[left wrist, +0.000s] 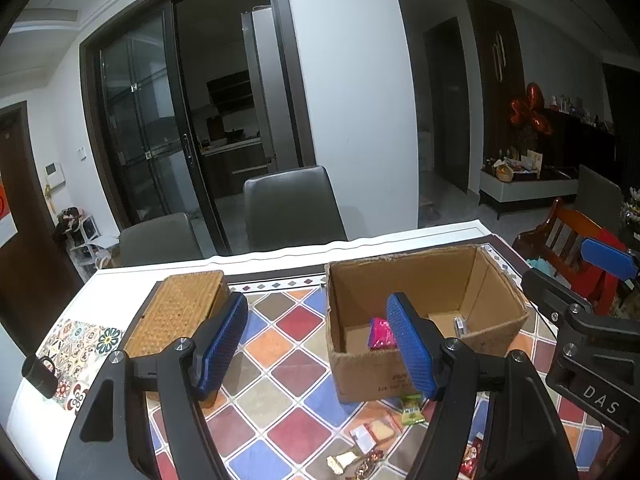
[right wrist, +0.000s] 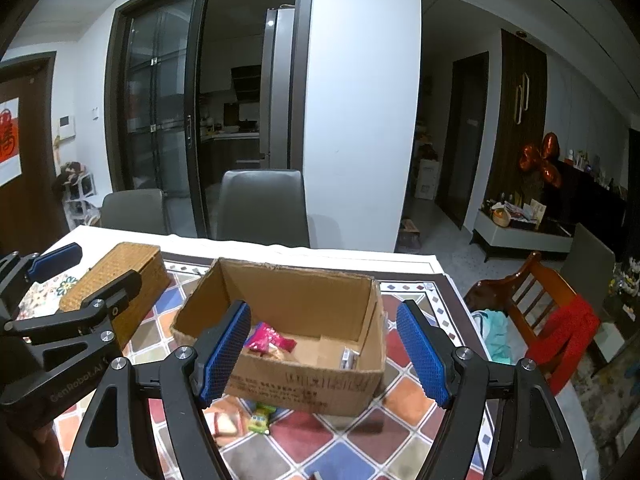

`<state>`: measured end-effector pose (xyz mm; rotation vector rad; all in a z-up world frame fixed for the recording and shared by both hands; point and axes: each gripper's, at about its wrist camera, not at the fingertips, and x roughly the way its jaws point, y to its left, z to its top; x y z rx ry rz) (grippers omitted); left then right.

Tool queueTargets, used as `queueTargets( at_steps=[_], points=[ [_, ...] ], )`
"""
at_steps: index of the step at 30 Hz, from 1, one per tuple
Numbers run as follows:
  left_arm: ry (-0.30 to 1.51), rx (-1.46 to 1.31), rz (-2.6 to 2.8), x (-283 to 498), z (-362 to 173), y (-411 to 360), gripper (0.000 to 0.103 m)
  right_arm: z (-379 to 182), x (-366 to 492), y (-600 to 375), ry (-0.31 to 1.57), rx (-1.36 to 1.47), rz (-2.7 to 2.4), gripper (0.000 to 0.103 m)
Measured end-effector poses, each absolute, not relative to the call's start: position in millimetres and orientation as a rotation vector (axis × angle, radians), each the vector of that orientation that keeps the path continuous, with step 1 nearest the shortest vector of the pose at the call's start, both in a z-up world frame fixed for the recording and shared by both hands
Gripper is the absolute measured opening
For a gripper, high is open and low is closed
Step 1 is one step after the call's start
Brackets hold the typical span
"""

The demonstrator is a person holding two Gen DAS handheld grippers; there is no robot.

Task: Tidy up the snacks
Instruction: 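Move both open tools back toward the remaining snacks on the table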

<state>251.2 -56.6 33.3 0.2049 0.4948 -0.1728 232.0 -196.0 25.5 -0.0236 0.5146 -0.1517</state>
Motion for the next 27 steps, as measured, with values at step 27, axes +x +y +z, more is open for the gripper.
queueTargets(
  at_steps=[27],
  points=[
    [0.509,0.216,-0.179,194,19,-43,0.072,17,179,-185,0.533,-0.023,-0.16,0.076]
  ],
)
